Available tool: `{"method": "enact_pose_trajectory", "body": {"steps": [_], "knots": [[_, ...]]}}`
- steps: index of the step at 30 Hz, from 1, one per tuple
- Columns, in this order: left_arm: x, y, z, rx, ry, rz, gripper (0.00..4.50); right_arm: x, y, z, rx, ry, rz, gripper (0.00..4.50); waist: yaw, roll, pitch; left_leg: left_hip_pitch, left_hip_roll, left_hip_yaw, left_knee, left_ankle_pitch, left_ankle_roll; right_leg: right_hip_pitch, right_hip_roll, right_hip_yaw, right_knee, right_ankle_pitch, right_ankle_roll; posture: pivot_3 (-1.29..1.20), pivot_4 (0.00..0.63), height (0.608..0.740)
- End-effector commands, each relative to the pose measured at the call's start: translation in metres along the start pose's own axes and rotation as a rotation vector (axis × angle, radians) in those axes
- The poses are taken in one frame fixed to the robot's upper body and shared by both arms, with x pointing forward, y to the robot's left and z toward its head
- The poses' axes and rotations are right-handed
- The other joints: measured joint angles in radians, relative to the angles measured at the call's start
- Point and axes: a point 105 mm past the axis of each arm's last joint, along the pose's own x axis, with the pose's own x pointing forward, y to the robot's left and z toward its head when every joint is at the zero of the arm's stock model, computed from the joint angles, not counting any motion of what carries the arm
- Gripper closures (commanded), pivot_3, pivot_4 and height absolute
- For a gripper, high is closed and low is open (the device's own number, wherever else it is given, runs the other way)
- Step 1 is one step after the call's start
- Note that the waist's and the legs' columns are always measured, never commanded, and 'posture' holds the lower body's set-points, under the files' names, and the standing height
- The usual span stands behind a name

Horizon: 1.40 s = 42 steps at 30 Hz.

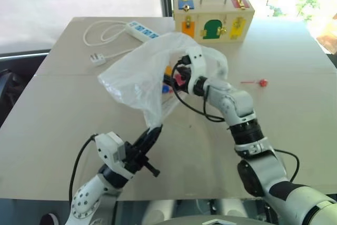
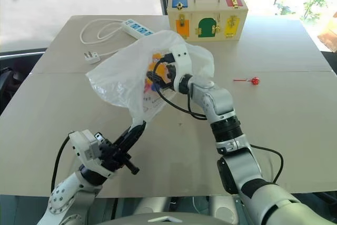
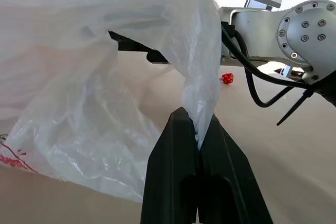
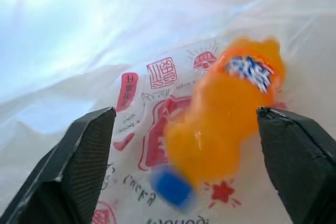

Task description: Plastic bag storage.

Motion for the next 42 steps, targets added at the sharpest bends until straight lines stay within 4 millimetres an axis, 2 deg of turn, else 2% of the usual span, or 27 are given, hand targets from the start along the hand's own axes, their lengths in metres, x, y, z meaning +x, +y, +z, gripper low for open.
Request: {"method": "enact_pose_trajectory", "body": {"steps": [1,4,6,8,9,10,11,13,14,16,17,19,20,22,26,28,33,38,42], "knots": [[0.002,0.001,0.004,0.018,-0.022,0.009,4.5,-0.017,0.005,0.005,-0.071,-0.015,0.059,0.1,-0.003,0.0,0.0,0.0,0.0,0.0,0.0,0.0,0.0,0.0,0.0,0.0,0.0,0.0,0.0,0.0,0.15,0.74],[0.004,0.003,0.004,0.012,-0.03,0.014,4.5,-0.039,0.015,0.0,-0.118,0.024,0.186,0.1,-0.007,0.0,0.0,0.0,0.0,0.0,0.0,0.0,0.001,0.0,-0.001,0.0,0.0,0.0,0.0,0.0,0.15,0.74],[0.005,0.004,0.005,0.006,-0.037,0.019,4.5,-0.066,0.03,-0.008,-0.16,0.069,0.349,0.1,-0.008,0.0,0.0,0.0,0.001,0.0,0.0,0.0,0.001,0.0,-0.003,0.0,0.0,0.0,0.0,0.0,0.15,0.74],[0.006,0.005,0.005,0.004,-0.038,0.021,4.5,-0.102,0.041,-0.022,-0.212,0.145,0.51,0.1,-0.003,0.001,0.0,0.0,0.001,0.0,0.0,0.0,0.001,0.0,-0.003,0.0,0.0,0.0,0.0,0.0,0.15,0.74],[0.006,0.005,0.004,0.005,-0.034,0.019,4.5,-0.129,0.04,-0.036,-0.242,0.223,0.584,0.1,-0.005,0.0,0.0,0.0,0.001,0.0,0.0,0.0,0.001,0.001,-0.003,-0.001,-0.002,0.0,0.0,0.0,0.15,0.74],[0.006,0.005,0.003,0.005,-0.03,0.019,4.5,-0.146,0.041,-0.045,-0.258,0.282,0.635,0.1,-0.003,0.001,0.0,0.0,0.001,0.0,0.0,0.0,0.002,0.001,-0.004,-0.001,-0.002,0.0,0.0,0.0,0.15,0.74],[0.007,0.005,0.002,0.003,-0.027,0.015,4.5,-0.162,0.027,-0.058,-0.286,0.363,0.606,0.1,0.001,0.001,0.0,0.0,0.001,0.0,0.0,0.0,0.002,0.001,-0.005,-0.001,-0.002,0.0,0.0,0.0,0.15,0.74],[0.007,0.005,0.002,0.001,-0.025,0.01,4.5,-0.177,0.01,-0.069,-0.322,0.444,0.56,0.1,0.008,0.0,0.0,-0.001,0.0,0.0,0.0,0.0,0.002,0.002,-0.007,-0.003,-0.004,-0.001,0.001,0.0,0.15,0.74],[0.007,0.005,0.002,0.001,-0.024,0.007,4.5,-0.179,-0.016,-0.071,-0.396,0.459,0.446,0.1,0.001,0.0,0.0,0.0,0.0,0.0,0.001,0.0,0.002,0.003,-0.007,-0.003,-0.004,0.0,0.001,0.0,0.15,0.74],[0.007,0.005,0.002,0.0,-0.023,0.004,4.5,-0.178,-0.071,-0.062,-0.525,0.442,0.182,0.1,-0.009,-0.001,0.0,0.001,0.001,0.004,0.001,-0.001,0.001,0.003,-0.006,0.0,-0.003,0.0,0.001,0.0,0.15,0.74],[0.007,0.005,0.002,0.0,-0.023,0.002,4.5,-0.178,-0.088,-0.058,-0.561,0.43,0.1,0.1,-0.01,-0.001,0.0,0.003,0.003,0.007,0.003,-0.003,-0.002,0.004,-0.007,0.0,-0.002,-0.001,0.001,0.0,0.15,0.74],[0.008,0.006,0.002,0.0,-0.022,-0.002,4.5,-0.175,-0.134,-0.018,-0.588,0.287,-0.146,0.1,-0.013,0.0,0.001,0.003,0.005,0.009,0.005,-0.003,-0.003,0.004,-0.007,-0.001,-0.001,-0.002,0.002,0.0,0.15,0.74],[0.009,0.006,0.001,0.001,-0.021,-0.005,4.5,-0.175,-0.15,-0.003,-0.574,0.224,-0.237,0.1,-0.011,0.001,0.002,0.003,0.006,0.01,0.007,-0.003,-0.003,0.004,-0.007,-0.001,0.0,0.0,0.001,0.0,0.15,0.74],[0.01,0.006,0.001,0.002,-0.021,-0.009,4.5,-0.174,-0.172,0.01,-0.538,0.154,-0.352,0.1,-0.008,0.001,0.002,0.003,0.006,0.01,0.009,-0.002,-0.003,0.004,-0.006,-0.001,0.0,0.001,-0.001,0.0,0.15,0.74],[0.012,0.005,0.001,0.004,-0.025,-0.017,4.5,-0.166,-0.195,0.014,-0.496,0.096,-0.47,0.1,0.0,-0.001,0.001,0.002,0.006,0.008,0.008,0.0,0.002,0.004,-0.006,-0.003,-0.001,0.004,0.001,0.0,0.15,0.74],[0.012,0.004,0.002,0.005,-0.026,-0.02,4.5,-0.165,-0.206,0.01,-0.423,0.09,-0.534,0.1,0.0,-0.001,0.001,0.001,0.006,0.009,0.008,0.0,0.001,0.004,-0.006,-0.002,-0.002,0.004,0.001,0.0,0.15,0.74],[0.011,0.006,0.003,0.019,-0.024,-0.008,4.5,-0.174,-0.234,-0.014,-0.172,0.114,-0.71,0.1,-0.001,0.0,0.002,0.0,0.005,0.012,0.006,0.0,0.001,0.001,-0.007,0.002,-0.001,0.005,0.001,0.0,0.15,0.74],[0.009,0.006,0.003,0.019,-0.023,-0.002,4.5,-0.175,-0.232,-0.04,0.035,0.137,-0.682,0.1,-0.004,0.0,0.001,0.002,0.005,0.012,0.007,-0.002,0.005,0.002,-0.006,0.002,-0.001,0.005,0.001,0.0,0.15,0.74],[0.008,0.007,0.002,0.017,-0.019,0.001,4.5,-0.168,-0.22,-0.039,0.092,0.078,-0.58,0.1,-0.007,0.0,0.001,0.003,0.006,0.012,0.008,-0.002,0.005,0.004,-0.006,0.001,-0.001,0.005,0.001,0.0,0.15,0.74]]}}
